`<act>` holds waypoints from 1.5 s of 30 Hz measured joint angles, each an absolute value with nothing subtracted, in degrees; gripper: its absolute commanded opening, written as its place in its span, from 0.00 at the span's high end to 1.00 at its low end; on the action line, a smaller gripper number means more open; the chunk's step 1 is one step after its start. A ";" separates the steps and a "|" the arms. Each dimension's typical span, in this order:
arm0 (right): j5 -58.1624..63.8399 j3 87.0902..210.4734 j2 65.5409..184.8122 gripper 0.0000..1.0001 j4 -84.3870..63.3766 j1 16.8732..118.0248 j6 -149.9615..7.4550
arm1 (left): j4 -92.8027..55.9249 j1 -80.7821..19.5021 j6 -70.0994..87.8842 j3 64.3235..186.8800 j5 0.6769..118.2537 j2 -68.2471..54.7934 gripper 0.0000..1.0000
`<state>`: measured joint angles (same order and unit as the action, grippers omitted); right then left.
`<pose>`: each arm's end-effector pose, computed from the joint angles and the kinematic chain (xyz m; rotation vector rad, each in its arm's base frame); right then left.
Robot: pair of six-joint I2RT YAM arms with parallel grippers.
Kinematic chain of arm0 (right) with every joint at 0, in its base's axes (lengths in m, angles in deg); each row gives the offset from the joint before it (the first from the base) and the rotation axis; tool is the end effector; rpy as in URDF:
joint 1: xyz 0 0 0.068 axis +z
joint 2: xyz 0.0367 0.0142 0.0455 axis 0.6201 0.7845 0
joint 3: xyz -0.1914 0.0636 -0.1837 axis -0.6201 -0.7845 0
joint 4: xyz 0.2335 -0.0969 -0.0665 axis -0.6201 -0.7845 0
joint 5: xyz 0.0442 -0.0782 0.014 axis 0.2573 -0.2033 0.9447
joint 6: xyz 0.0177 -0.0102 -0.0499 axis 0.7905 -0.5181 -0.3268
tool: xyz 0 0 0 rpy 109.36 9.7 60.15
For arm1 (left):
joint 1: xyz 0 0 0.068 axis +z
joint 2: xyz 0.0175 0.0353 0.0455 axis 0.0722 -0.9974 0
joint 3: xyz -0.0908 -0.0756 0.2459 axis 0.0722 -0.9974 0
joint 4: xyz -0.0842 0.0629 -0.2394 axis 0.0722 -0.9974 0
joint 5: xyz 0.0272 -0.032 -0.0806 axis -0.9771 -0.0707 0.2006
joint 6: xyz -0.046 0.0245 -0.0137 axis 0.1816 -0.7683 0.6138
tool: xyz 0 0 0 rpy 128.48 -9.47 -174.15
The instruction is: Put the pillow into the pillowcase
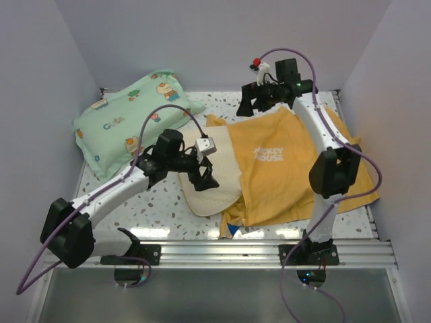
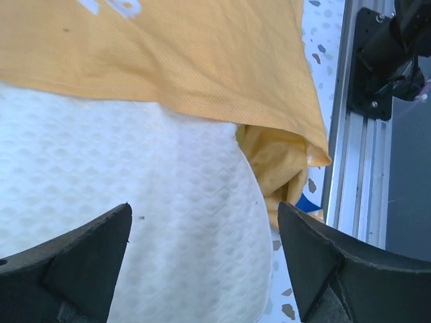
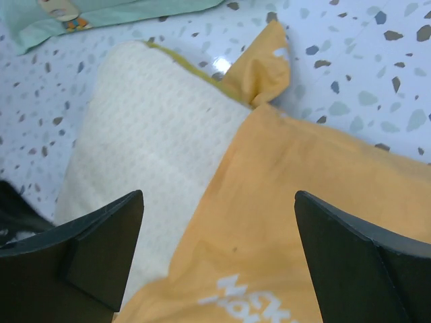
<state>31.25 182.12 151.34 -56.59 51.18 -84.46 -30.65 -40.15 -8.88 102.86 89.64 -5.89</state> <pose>0.3990 0.1125 0.3604 -0.6840 2.1945 0.7934 0.2137 -0.1826 0.2594 1.1508 1.8905 -1.0237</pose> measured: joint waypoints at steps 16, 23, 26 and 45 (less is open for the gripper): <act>22.16 197.85 179.95 0.06 -47.19 65.20 -83.81 | -33.43 -8.41 -11.46 123.56 94.75 -29.25 0.09; 29.20 188.93 178.88 0.35 -47.30 66.33 -90.19 | -33.12 -6.07 -12.75 134.69 96.17 -37.86 0.06; 33.66 176.39 173.39 0.37 -44.67 66.46 -92.77 | -33.01 -6.23 -13.26 137.44 96.81 -40.57 0.04; 36.21 152.59 150.18 0.01 -52.48 69.28 -108.92 | -31.85 -20.43 -15.99 138.40 106.08 -57.10 0.00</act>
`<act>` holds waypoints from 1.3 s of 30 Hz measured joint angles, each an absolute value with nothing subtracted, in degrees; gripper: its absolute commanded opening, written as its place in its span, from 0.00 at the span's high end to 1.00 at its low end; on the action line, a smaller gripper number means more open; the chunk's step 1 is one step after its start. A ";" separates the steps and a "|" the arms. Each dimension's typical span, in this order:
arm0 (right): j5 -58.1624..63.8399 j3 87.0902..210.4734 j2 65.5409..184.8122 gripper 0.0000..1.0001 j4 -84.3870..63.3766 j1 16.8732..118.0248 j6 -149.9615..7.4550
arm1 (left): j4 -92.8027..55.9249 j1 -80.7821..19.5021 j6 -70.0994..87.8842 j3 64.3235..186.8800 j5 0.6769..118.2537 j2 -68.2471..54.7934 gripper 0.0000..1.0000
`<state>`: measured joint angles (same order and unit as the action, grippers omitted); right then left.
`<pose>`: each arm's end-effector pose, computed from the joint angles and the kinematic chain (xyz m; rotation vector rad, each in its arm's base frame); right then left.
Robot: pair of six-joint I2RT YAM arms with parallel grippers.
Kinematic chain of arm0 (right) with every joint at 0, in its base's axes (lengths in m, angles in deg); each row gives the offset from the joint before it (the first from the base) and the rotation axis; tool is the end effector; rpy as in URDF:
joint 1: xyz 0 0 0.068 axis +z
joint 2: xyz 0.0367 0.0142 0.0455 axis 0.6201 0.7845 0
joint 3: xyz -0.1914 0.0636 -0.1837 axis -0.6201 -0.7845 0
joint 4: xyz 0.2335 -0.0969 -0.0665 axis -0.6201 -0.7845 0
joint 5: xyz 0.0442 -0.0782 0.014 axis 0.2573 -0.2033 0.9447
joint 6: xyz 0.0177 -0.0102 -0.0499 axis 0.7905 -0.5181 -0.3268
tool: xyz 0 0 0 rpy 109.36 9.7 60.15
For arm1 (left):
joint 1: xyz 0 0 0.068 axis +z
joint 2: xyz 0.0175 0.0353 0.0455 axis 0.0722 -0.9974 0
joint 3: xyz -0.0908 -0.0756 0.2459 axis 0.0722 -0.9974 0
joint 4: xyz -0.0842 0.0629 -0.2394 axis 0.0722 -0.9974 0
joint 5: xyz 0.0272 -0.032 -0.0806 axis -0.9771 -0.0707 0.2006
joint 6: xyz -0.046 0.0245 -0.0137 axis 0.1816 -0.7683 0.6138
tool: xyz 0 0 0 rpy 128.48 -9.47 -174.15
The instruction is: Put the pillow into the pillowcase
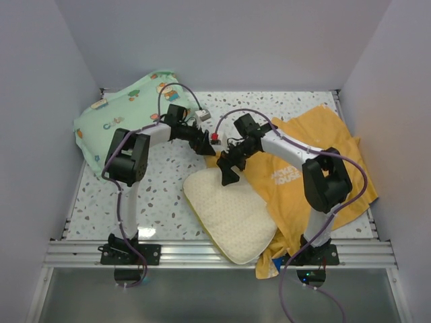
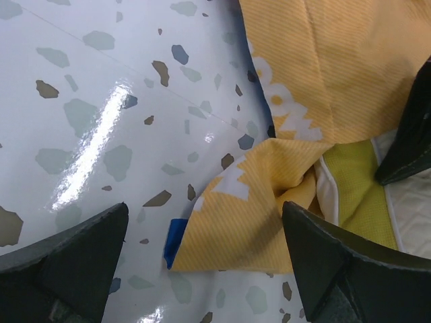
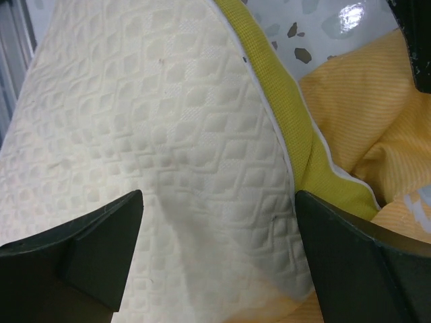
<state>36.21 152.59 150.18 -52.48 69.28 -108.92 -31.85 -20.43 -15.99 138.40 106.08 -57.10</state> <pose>0.3094 0.2127 0.2167 -1.4997 2.1553 0.9802 0.4305 -0.1561 0.1384 0.9641 2.0775 -1.1903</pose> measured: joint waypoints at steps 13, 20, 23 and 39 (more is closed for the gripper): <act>24.65 149.55 149.63 0.72 -46.29 72.56 -111.08 | -34.17 -24.22 -22.06 137.07 110.75 -57.73 0.55; 22.90 149.50 145.33 1.00 -49.20 72.36 -113.79 | -38.65 -24.78 -21.87 137.96 110.47 -59.06 1.00; 21.17 149.48 142.70 1.00 -51.21 72.45 -115.63 | -37.84 -22.86 -16.86 138.07 109.94 -57.69 1.00; -10.78 155.36 142.68 0.24 -45.37 73.02 -119.26 | -42.48 -15.32 -10.83 135.14 108.68 -36.31 1.00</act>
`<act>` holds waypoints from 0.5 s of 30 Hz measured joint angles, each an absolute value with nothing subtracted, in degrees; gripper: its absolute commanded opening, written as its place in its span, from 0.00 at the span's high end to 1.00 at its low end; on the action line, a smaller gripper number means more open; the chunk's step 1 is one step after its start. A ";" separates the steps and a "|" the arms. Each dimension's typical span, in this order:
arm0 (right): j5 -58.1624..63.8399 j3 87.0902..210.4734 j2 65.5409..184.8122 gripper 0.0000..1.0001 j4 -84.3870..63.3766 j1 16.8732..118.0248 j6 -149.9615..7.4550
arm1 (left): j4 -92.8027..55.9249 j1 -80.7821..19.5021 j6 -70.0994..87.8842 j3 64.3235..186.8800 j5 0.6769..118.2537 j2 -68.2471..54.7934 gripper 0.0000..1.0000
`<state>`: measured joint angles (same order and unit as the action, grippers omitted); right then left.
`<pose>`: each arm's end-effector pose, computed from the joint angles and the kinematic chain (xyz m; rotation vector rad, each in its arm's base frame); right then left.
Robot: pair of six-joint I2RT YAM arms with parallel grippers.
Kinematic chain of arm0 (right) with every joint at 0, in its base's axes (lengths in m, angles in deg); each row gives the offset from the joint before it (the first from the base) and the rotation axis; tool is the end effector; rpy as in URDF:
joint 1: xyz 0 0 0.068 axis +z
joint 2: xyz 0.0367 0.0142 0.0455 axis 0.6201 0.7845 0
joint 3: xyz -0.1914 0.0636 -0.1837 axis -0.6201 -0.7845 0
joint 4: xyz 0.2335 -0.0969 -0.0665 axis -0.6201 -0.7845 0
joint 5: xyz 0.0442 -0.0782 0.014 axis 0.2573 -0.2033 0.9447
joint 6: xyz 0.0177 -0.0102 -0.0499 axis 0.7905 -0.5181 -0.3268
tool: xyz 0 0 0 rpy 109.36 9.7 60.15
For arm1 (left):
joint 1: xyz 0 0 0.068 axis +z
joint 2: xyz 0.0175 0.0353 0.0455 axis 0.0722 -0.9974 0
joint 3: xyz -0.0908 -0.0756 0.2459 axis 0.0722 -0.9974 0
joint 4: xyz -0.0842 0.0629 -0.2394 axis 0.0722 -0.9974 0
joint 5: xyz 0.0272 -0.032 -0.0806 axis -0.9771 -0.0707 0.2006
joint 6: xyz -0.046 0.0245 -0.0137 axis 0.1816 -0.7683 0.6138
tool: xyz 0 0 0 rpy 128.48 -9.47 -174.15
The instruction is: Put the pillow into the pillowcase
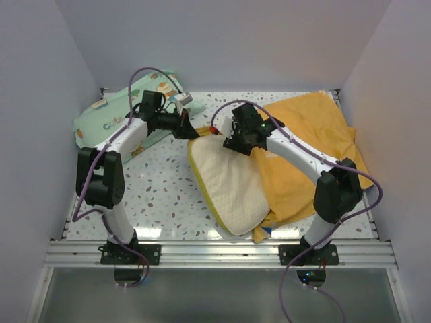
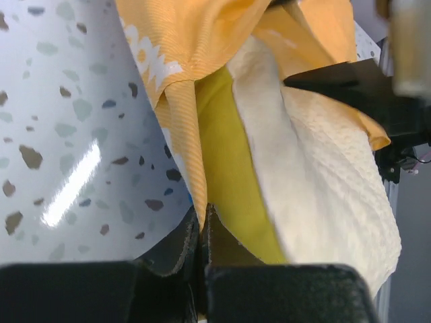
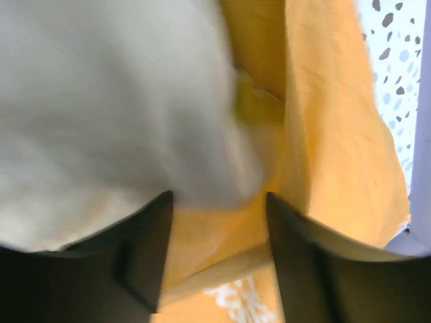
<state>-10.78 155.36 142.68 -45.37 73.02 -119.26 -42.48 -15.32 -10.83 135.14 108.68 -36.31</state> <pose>0.3137 0.2126 0.2771 -1.4877 1.9806 -0.1777 0.3892 -0.1074 0.2607 0.8312 2.0179 -1.1901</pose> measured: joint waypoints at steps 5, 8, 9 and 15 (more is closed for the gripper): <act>0.39 168.24 143.95 0.08 -58.31 72.30 -112.46 | -41.54 -13.42 -8.36 127.91 107.54 -36.31 1.00; 10.29 170.62 142.27 0.05 -60.93 73.39 -107.08 | -37.91 -12.94 -4.71 126.36 107.13 -38.06 1.00; 12.48 169.20 141.13 0.05 -61.04 74.46 -105.84 | -36.79 -12.92 -3.55 126.16 107.10 -38.39 1.00; 12.24 152.54 137.94 0.01 -57.50 86.59 -99.96 | -29.95 -12.89 3.49 124.33 107.08 -39.24 1.00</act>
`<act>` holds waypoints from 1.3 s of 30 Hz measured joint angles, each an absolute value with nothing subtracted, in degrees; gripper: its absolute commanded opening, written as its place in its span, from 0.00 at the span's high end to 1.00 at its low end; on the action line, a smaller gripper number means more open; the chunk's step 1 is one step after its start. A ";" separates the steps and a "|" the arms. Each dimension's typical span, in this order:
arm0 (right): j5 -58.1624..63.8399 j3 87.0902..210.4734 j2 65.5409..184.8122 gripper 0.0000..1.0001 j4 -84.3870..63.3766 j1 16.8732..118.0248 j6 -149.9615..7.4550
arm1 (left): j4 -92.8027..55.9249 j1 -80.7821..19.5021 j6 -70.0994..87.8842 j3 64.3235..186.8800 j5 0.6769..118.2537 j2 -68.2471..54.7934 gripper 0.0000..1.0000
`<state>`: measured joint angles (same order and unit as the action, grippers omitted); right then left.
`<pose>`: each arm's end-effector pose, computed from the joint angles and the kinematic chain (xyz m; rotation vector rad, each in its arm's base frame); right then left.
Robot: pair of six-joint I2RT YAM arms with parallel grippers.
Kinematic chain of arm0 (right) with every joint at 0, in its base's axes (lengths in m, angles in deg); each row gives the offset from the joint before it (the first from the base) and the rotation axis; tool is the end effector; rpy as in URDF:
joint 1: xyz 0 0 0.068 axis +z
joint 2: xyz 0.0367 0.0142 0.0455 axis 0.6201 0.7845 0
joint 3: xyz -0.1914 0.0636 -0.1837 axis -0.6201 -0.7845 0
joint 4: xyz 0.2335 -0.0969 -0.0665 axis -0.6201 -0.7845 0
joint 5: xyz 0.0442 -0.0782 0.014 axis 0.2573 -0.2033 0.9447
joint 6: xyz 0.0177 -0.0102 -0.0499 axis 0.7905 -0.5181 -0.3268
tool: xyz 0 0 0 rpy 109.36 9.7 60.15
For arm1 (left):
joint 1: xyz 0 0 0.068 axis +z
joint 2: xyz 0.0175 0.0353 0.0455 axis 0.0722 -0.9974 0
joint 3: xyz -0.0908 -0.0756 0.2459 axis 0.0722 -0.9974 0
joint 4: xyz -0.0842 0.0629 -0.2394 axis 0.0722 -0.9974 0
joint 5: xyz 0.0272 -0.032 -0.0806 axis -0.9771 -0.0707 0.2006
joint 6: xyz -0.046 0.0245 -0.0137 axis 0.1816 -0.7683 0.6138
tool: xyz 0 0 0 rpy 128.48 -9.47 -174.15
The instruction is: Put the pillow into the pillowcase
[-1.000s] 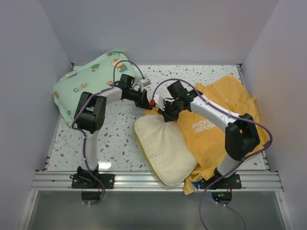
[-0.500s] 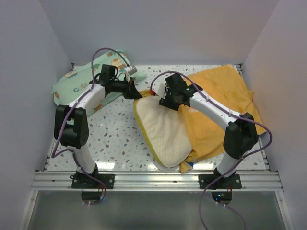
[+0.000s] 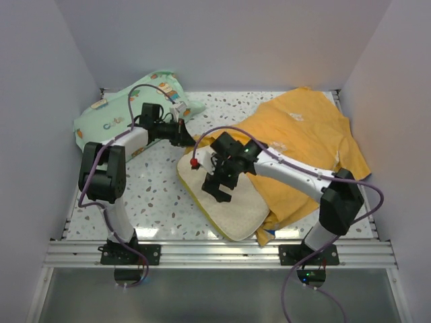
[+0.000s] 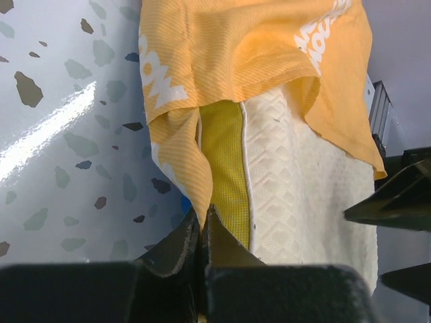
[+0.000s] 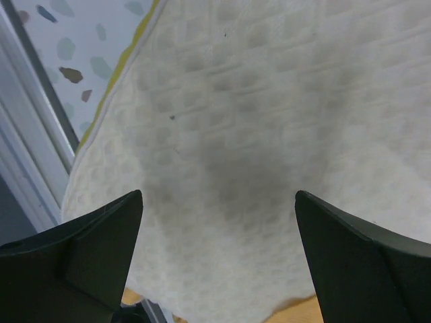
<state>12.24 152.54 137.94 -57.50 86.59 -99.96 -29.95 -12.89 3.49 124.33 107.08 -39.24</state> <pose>0.2189 0.2610 0.2785 -1.6239 2.1381 0.5437 0.3886 -0.0896 0.1970 0.5184 2.2015 -1.2782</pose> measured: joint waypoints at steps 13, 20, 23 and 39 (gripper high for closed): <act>-7.65 146.51 146.81 1.00 -44.30 81.72 -89.66 | -33.21 -12.89 -1.23 122.18 106.27 -38.34 1.00; -19.00 147.65 143.29 1.00 -41.57 68.65 -97.55 | -42.28 -12.39 -10.33 121.77 106.69 -34.65 1.00; -24.46 145.92 139.97 1.00 -34.93 66.27 -101.20 | -48.71 -10.75 -14.22 121.79 107.23 -33.16 1.00; 6.81 143.36 138.05 0.13 -40.54 69.26 -90.71 | -59.96 -8.74 -33.56 119.08 102.25 -27.72 0.21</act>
<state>6.81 143.36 138.05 -40.54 69.26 -90.71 -59.96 -8.74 -33.56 119.08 102.25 -27.72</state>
